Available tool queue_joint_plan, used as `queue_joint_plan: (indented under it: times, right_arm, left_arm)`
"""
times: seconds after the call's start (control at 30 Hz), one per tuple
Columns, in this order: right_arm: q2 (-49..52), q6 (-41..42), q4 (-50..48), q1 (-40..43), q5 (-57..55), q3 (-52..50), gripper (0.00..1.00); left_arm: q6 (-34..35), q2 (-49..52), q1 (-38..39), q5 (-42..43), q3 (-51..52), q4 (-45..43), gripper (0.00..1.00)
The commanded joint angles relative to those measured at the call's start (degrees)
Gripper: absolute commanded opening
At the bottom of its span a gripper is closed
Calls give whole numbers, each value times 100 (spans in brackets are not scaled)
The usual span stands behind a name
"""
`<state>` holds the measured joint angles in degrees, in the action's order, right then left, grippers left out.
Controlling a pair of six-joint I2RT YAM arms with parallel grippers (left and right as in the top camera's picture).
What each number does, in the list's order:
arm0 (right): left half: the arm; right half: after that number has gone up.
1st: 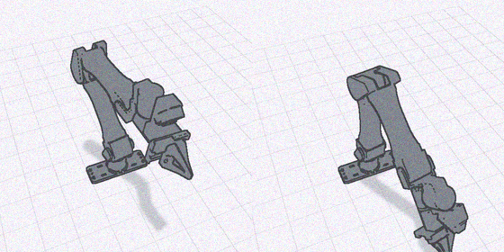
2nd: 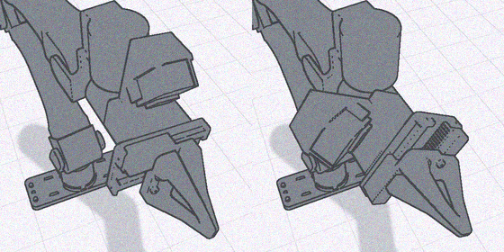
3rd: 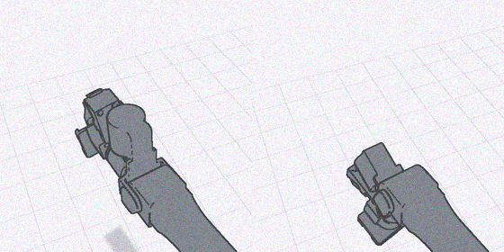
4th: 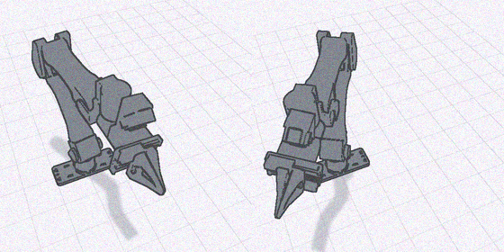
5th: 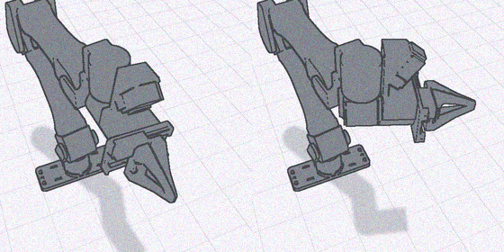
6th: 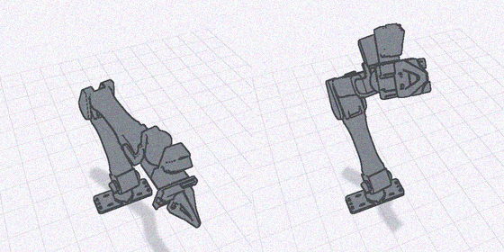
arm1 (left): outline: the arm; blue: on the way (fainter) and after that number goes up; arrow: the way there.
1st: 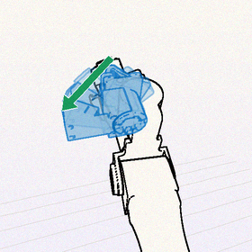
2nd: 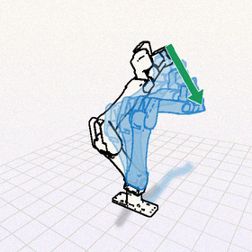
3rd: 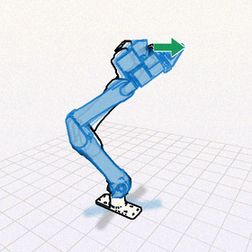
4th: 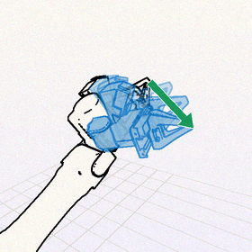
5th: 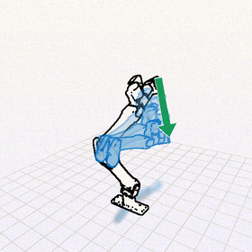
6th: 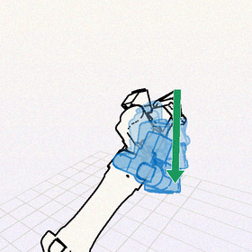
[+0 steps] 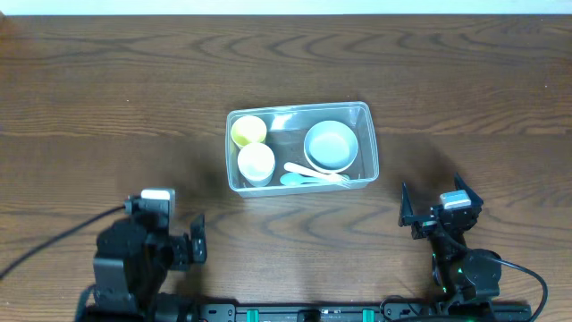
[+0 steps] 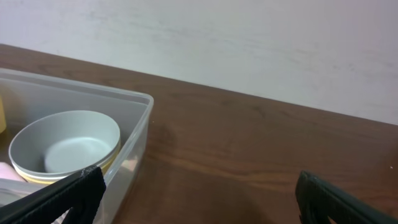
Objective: Pack container
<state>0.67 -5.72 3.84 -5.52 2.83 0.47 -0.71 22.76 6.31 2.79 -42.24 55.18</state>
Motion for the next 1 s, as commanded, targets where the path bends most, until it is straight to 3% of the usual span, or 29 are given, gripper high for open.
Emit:
queue_joint_plan:
  times: [0.0,0.23,0.43,0.57,0.97]
  right_arm:
    - [-37,-98,20,59,42,-15,99]
    - [-39,-98,20,59,39,-15,99]
    - [-39,-98,20,59,42,-15,99]
    - [-39,-98,20,59,42,-15,99]
    - [-39,-98,20,59,42,-15,99]
  left_arm:
    - [-122,-835,-210,-85,870,-291,98]
    - [-490,-2096,-466,-85,2485,-2424,98]
    - [-922,-2262,-544,-83,3626,-4863,98]
    - [-1377,-2262,-544,-85,4133,-5967,98]
    - [-1510,-2256,-531,-28,4201,-5134,98]
